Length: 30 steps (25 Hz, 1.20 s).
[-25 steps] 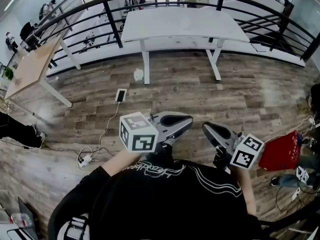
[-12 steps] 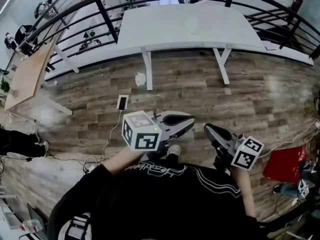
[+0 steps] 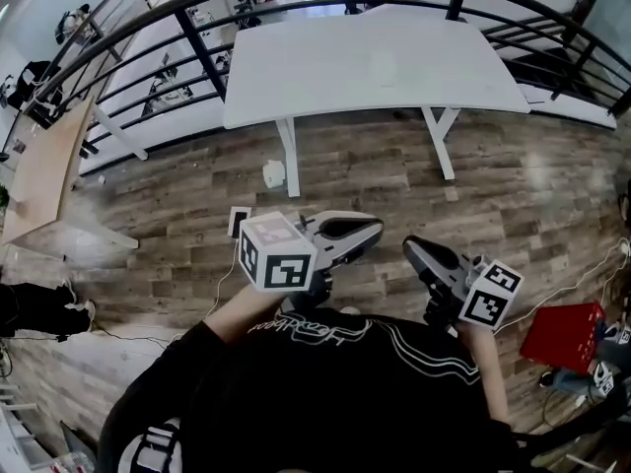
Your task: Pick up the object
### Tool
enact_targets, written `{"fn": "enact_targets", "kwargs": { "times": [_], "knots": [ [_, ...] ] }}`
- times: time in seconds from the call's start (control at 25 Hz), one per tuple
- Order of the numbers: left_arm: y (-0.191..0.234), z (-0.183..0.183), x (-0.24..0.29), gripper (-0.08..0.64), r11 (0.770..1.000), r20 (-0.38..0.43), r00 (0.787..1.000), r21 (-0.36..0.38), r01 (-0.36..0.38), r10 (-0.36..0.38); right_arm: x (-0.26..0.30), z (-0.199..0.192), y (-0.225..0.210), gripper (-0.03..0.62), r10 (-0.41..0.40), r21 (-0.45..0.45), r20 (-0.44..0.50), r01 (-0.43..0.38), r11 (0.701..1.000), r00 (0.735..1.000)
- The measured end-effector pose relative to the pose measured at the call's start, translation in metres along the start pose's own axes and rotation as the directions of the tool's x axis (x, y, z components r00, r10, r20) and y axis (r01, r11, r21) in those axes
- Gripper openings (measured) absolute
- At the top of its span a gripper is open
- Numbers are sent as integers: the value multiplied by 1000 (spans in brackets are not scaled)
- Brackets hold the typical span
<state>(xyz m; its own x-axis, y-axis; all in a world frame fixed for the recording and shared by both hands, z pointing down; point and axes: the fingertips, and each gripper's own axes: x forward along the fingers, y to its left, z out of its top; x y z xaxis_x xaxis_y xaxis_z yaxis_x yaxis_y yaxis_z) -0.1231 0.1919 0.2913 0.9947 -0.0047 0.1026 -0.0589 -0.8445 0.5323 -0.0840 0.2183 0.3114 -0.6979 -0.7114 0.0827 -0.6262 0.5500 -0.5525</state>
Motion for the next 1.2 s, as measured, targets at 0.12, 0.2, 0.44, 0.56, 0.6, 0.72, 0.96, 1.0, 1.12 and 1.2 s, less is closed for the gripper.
{"fn": "enact_targets", "kwargs": {
  "times": [0.12, 0.2, 0.44, 0.56, 0.6, 0.72, 0.96, 1.0, 1.12, 1.2],
  "knots": [
    [21, 14, 2, 6, 1000, 1, 1000, -17, 7, -7, 15, 14, -15, 23, -11, 3, -3, 11, 1000, 1000],
    [33, 23, 6, 6, 1000, 2, 1000, -19, 9, -9, 22, 23, -24, 23, -14, 4, 1, 14, 1000, 1000],
    [45, 27, 6, 6, 1000, 4, 1000, -13, 3, -3, 26, 29, -32, 23, -27, -3, 22, 27, 1000, 999],
    [51, 33, 10, 6, 1000, -5, 1000, -9, -5, 5, 28, 38, -38, 23, -24, -12, 35, 25, 1000, 999],
    [53, 35, 13, 6, 1000, -7, 1000, -6, -6, 6, 29, 42, -41, 23, -21, -13, 40, 22, 1000, 999],
    [59, 44, 23, 6, 1000, -9, 1000, 12, -9, 9, 31, 53, -52, 23, -6, -19, 49, 7, 1000, 999],
    [91, 62, 39, 6, 999, 15, 999, 18, -41, 41, 43, 75, -89, 23, 24, -26, 55, -23, 999, 998],
    [99, 66, 43, 6, 999, 14, 999, 18, -46, 46, 46, 82, -98, 23, 29, -26, 54, -28, 999, 998],
    [124, 74, 57, 6, 998, 15, 998, 13, -68, 68, 58, 95, -129, 23, 46, -16, 41, -46, 999, 998],
    [145, 80, 66, 6, 996, 22, 995, -4, -94, 94, 67, 104, -152, 23, 61, -7, 27, -61, 998, 998]
  ]
}}
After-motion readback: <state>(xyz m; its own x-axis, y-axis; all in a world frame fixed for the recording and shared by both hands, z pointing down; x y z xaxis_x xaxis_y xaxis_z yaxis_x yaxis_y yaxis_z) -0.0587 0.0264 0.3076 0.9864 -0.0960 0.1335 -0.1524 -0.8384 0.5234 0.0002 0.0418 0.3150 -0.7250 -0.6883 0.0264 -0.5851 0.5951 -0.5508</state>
